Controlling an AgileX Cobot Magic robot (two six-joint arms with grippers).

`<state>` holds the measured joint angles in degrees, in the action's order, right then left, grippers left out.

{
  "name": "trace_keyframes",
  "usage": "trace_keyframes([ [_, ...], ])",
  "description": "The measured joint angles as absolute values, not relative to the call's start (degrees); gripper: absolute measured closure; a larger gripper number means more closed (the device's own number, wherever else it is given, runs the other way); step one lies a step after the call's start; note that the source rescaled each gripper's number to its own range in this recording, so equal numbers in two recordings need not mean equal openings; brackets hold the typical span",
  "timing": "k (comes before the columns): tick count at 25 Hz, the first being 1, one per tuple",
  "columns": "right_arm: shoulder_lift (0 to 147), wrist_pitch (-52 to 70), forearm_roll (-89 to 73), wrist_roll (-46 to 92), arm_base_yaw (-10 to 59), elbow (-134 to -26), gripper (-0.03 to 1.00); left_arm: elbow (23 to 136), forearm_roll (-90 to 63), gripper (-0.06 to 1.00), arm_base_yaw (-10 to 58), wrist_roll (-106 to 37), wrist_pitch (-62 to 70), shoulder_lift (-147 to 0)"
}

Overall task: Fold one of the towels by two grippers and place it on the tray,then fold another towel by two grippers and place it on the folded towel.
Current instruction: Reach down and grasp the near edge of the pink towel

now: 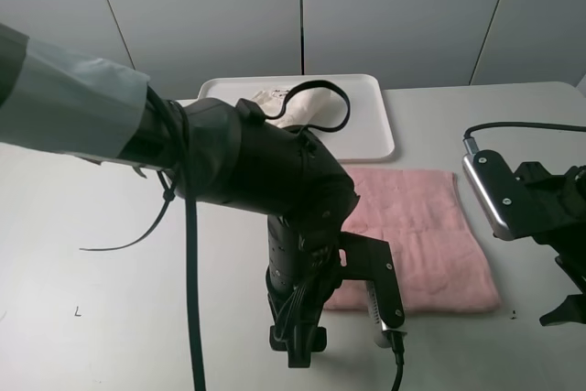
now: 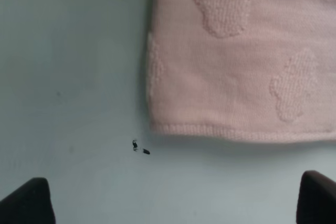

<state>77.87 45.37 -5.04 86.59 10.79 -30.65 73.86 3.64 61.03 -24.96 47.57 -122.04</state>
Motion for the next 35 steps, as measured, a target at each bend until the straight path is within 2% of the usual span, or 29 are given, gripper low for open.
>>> trace_keyframes([
  [35,85.4,43.6,-6.5,90.4,10.8,-30.7,-0.03,73.9,4.5,-0.06,61.0,-25.0,45.7,-122.0],
])
